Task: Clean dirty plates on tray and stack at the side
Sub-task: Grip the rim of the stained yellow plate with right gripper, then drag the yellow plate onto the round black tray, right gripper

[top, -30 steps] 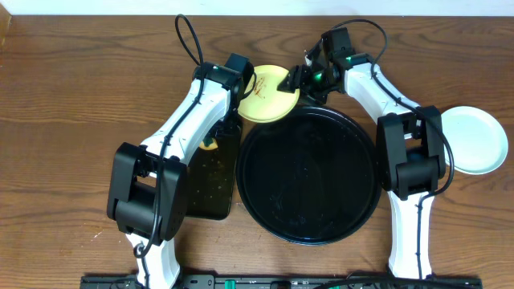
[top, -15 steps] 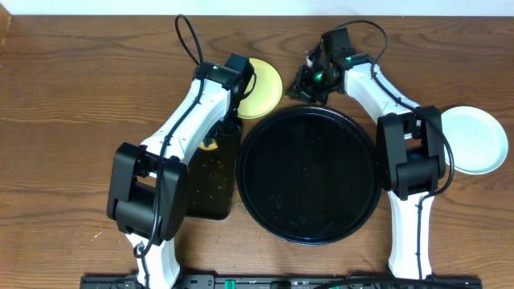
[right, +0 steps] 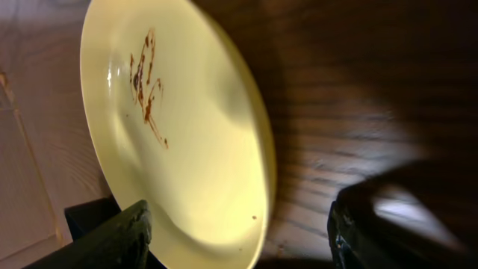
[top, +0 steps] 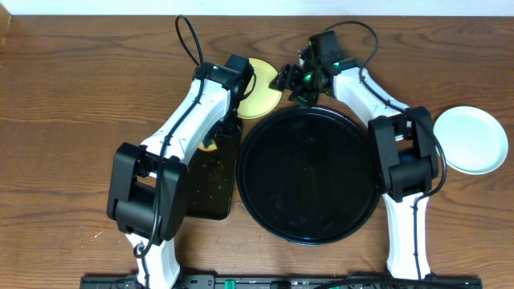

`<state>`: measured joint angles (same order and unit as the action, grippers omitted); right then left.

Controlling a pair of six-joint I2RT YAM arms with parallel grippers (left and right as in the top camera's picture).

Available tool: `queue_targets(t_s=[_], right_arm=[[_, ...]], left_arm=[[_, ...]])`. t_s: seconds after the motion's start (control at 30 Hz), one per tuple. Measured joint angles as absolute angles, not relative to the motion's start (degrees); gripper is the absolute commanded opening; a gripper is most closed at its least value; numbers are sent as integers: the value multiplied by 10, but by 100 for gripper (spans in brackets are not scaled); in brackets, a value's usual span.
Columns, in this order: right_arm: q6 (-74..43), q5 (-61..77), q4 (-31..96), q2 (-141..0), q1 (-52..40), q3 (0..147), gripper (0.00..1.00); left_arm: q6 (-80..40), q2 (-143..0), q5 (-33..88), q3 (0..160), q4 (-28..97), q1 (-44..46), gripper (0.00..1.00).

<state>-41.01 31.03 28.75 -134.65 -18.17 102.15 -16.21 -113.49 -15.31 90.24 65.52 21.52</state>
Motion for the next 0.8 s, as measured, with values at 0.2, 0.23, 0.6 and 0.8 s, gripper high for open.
queue_targets(t_s=[0.2,0.23,0.6,0.8], right_arm=[[-444,307,286,-1359,-192,1021,43],[-447,308,286,-1360,-192,1021,42],[-474,311,292,-1370,-192,1022,7],[-476,308,304,-1371,-193,1022,1]], left_arm=[[-162,-1135,-153,902,655,215,8],[-162,-1135,-153,902,655,215,8],[-162,-1135,-153,902,655,215,8],[-162,-1135,-153,902,655,215,8]])
